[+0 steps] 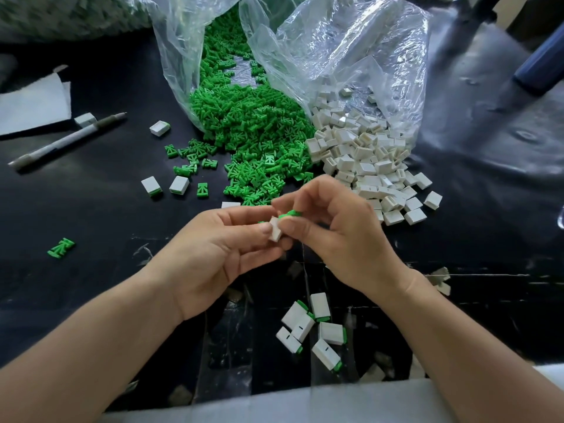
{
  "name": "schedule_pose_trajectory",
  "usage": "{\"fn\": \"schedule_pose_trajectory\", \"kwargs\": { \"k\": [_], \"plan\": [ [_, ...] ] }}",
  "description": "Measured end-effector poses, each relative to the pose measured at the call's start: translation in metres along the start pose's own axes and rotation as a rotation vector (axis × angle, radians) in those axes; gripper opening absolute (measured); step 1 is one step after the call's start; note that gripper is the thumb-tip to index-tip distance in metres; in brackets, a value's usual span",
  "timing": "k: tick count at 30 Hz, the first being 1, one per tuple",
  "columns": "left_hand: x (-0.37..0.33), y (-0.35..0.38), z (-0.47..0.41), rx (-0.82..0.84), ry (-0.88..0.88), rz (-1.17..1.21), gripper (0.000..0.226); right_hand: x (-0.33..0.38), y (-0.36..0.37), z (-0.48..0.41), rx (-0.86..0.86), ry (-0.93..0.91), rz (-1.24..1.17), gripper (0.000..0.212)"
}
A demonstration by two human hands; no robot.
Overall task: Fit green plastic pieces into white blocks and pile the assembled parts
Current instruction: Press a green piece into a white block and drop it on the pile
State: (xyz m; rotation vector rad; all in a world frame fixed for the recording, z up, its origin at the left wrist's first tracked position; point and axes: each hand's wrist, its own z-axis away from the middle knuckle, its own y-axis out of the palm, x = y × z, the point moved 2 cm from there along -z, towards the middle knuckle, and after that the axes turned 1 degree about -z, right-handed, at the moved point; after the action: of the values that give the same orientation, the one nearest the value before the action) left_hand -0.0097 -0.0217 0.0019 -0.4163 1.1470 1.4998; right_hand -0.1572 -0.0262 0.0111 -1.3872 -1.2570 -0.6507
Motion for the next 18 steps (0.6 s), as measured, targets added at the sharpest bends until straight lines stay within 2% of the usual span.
{"fn": "schedule_pose_trajectory", "kwargs": {
  "k": [5,9,18],
  "plan": [
    [0.000,-0.001,0.003,-0.042,0.105,-0.160,0.027,0.000,-0.012,-0.002,-0.178,0.012,-0.071,0.021],
    [0.000,0.002,0.005,-0.016,0.180,-0.180,0.028,-0.002,-0.014,-0.002,-0.129,0.075,-0.167,0.026],
    [-0.001,0.000,0.004,-0.039,0.195,-0.177,0.036,-0.001,-0.011,-0.001,-0.072,0.165,-0.264,0.029]
  ]
}}
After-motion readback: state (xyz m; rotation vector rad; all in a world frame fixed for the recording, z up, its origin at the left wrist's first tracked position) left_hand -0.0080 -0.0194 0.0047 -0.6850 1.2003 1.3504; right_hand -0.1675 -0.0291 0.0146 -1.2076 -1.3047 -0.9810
